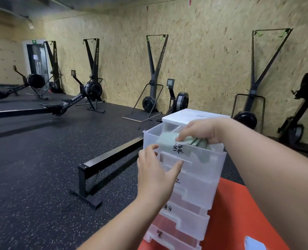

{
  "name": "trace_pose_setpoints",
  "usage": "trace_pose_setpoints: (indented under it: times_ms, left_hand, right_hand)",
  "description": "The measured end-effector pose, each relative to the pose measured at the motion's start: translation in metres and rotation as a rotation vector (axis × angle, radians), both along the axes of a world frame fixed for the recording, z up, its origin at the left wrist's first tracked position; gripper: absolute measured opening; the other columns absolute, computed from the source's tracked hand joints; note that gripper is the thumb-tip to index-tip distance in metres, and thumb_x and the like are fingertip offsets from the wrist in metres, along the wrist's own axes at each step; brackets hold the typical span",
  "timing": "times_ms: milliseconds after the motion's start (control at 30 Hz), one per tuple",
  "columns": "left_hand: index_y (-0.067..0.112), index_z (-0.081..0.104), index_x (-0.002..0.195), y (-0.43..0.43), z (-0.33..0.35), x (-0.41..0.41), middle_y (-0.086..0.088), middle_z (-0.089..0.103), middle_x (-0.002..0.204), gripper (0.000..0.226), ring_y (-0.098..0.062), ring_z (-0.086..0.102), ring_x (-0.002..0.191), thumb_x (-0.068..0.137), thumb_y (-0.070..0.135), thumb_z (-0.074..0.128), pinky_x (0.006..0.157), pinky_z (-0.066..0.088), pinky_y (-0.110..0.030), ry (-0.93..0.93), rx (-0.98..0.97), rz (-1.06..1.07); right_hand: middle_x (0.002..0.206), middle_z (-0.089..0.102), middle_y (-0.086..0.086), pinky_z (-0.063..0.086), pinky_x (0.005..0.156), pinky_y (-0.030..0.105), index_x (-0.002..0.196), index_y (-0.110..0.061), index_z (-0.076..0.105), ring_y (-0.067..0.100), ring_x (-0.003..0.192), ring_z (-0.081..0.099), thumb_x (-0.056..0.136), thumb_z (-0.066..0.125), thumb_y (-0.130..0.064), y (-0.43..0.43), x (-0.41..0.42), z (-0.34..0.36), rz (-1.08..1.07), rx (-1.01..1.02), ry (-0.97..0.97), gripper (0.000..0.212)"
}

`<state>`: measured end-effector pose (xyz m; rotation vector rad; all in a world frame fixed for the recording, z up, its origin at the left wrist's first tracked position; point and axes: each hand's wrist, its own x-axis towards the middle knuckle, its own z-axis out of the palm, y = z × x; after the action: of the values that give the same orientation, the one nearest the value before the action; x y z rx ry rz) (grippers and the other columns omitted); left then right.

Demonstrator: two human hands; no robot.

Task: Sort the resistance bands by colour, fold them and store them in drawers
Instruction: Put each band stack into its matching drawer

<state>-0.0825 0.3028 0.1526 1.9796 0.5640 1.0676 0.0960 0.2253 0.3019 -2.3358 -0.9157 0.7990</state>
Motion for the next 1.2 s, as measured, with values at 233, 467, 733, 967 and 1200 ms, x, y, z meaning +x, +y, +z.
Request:
trace_pose_setpoints:
  times_ms: [233,467,733,967,1200]
  left_hand:
    - [0.034,0.036,0.14,0.001,-0.003,0.003,0.011,0.039,0.125,0.082,-0.015,0.044,0.123,0.079,0.066,0.08,0.107,0.048,-0.044,0.005,0.006,0.008]
    - [0.032,0.035,0.141,-0.008,0.001,0.008,0.008,0.04,0.127,0.09,-0.017,0.044,0.124,0.073,0.071,0.08,0.106,0.048,-0.046,0.015,-0.017,0.052]
    - [0.025,0.036,0.142,-0.013,0.013,0.021,0.002,0.042,0.133,0.091,-0.024,0.046,0.128,0.075,0.069,0.08,0.107,0.044,-0.048,0.083,0.009,0.14]
    - [0.017,0.037,0.142,-0.017,0.031,0.054,-0.007,0.045,0.142,0.088,-0.031,0.046,0.136,0.081,0.066,0.079,0.11,0.043,-0.05,0.201,0.051,0.157]
    - [0.016,0.033,0.15,-0.019,0.038,0.067,-0.011,0.039,0.148,0.095,-0.035,0.05,0.133,0.082,0.064,0.079,0.105,0.05,-0.056,0.237,-0.028,0.109]
  right_hand:
    - [0.118,0.07,-0.005,0.059,0.075,0.03,0.119,-0.03,0.075,0.014,0.094,0.066,0.098,0.06,-0.048,0.0,-0.002,-0.005,0.116,-0.343,-0.391,0.032]
    - [0.12,0.071,-0.006,0.057,0.098,0.046,0.117,-0.037,0.074,0.023,0.108,0.069,0.087,0.05,-0.061,-0.006,-0.012,-0.005,0.21,-0.452,-0.633,0.045]
    - [0.092,0.071,-0.01,0.047,0.082,0.034,0.102,-0.024,0.073,0.02,0.093,0.064,0.105,0.054,-0.037,-0.023,-0.007,0.001,0.143,-0.113,-0.789,0.023]
    - [0.103,0.069,-0.008,0.053,0.085,0.036,0.115,-0.029,0.073,0.019,0.099,0.065,0.101,0.061,-0.036,-0.076,-0.01,0.002,-0.106,0.288,-0.839,0.019]
    - [0.104,0.071,-0.007,0.051,0.082,0.032,0.116,-0.029,0.074,0.015,0.095,0.064,0.099,0.065,-0.035,-0.149,-0.011,-0.028,-0.242,0.375,-0.758,0.021]
